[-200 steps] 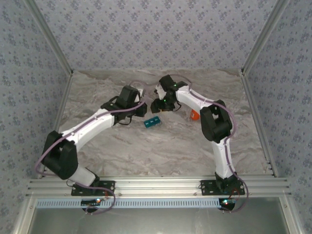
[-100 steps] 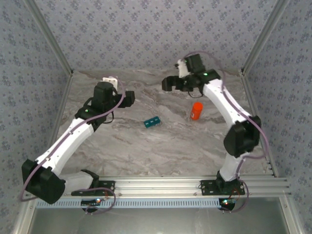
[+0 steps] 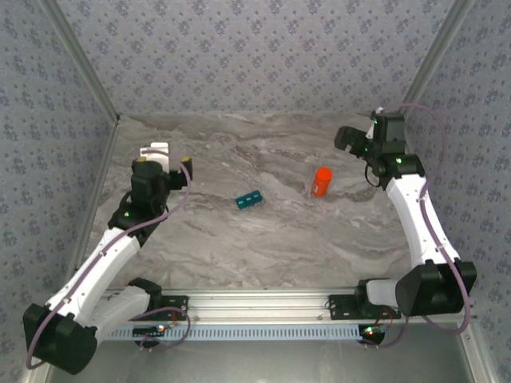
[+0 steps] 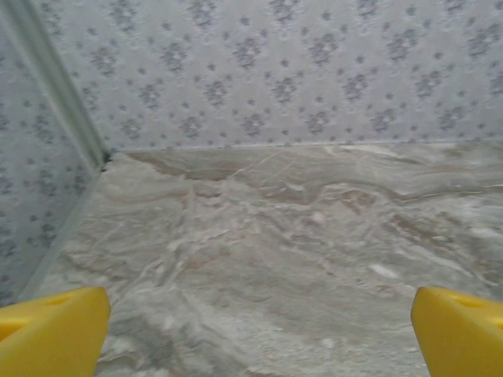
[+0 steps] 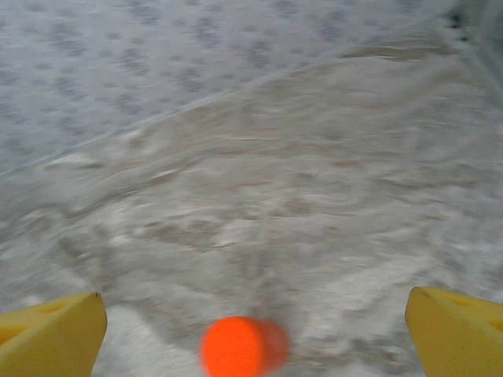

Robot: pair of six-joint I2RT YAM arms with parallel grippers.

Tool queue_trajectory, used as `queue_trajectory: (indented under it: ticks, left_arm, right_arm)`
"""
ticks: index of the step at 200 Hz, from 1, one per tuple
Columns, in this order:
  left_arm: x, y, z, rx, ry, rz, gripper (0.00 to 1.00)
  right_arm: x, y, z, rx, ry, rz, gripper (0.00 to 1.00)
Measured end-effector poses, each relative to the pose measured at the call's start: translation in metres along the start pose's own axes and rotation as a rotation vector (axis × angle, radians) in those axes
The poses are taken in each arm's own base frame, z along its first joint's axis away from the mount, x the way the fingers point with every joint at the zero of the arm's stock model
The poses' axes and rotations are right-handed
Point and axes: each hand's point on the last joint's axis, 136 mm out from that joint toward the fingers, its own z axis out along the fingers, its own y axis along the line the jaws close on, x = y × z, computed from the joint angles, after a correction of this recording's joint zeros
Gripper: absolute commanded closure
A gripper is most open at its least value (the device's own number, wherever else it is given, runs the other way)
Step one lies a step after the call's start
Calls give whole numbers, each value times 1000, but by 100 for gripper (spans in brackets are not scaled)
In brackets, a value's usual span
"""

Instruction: Sort the pills into containers

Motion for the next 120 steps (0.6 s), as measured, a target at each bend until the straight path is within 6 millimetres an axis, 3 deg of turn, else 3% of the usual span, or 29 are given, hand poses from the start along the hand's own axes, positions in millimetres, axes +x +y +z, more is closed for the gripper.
queue_trajectory:
  ticks: [29,46,82,100,120]
  left_arm:
    - [20,22,-3,-55,-25,27,2]
    - [41,28,-1,-72,-7,53,2]
    - [83,37,1,-93,36,96,2]
    - [90,40,1,-99,38,106,2]
    - [93,44,3,-108,24,109,2]
  right_arm:
    - [30,-65,10,173,-48,54,0]
    - [48,-87,13,245,-67,58,0]
    - [58,-102,20,311,-114,29,0]
    - [62,-101,25,309,-134,-14,1]
    - [82,-99,34,297,-128,-77,0]
